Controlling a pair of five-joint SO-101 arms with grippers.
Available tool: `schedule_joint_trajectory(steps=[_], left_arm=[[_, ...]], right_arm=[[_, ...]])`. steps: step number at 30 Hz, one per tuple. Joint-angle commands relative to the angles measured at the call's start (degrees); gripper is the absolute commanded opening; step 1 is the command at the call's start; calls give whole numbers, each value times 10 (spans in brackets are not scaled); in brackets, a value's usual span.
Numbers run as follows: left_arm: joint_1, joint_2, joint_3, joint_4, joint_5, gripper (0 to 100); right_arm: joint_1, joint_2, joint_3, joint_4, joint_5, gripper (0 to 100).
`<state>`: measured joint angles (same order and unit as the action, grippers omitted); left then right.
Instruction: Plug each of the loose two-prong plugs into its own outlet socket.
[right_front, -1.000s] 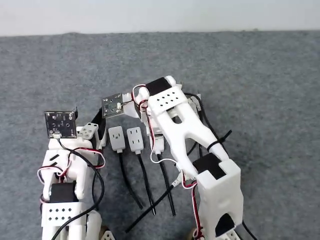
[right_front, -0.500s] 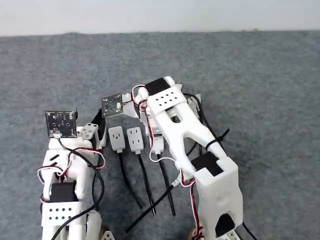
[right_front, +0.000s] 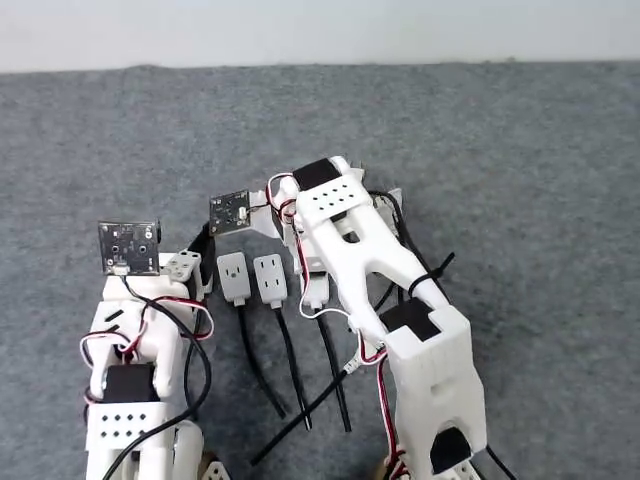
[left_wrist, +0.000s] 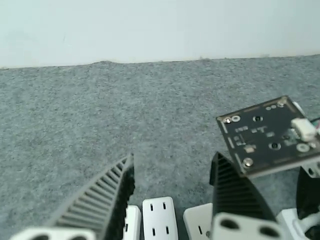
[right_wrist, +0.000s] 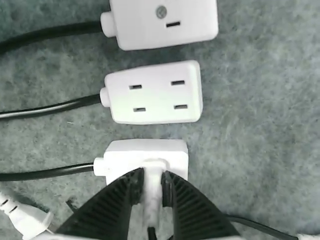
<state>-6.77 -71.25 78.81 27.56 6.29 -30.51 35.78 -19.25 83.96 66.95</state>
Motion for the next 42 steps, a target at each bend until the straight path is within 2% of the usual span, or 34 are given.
schedule_joint_trajectory(steps=[1, 27, 33, 39, 42], left_arm=[[3, -10, -27, -28, 4, 246], [-1, -11, -20, -43, 4, 246], [1, -11, -15, -45, 4, 246], [-1, -11, -15, -45, 4, 246], [-1, -12, -15, -45, 4, 246]], right_arm=[[5, 66, 14, -1, -7, 9], [-5, 64, 13, -6, -8, 9], [-6, 59, -7, 10, -78, 28], [-16, 24, -104, 121, -212, 266], [-26, 11, -156, 169, -290, 315]])
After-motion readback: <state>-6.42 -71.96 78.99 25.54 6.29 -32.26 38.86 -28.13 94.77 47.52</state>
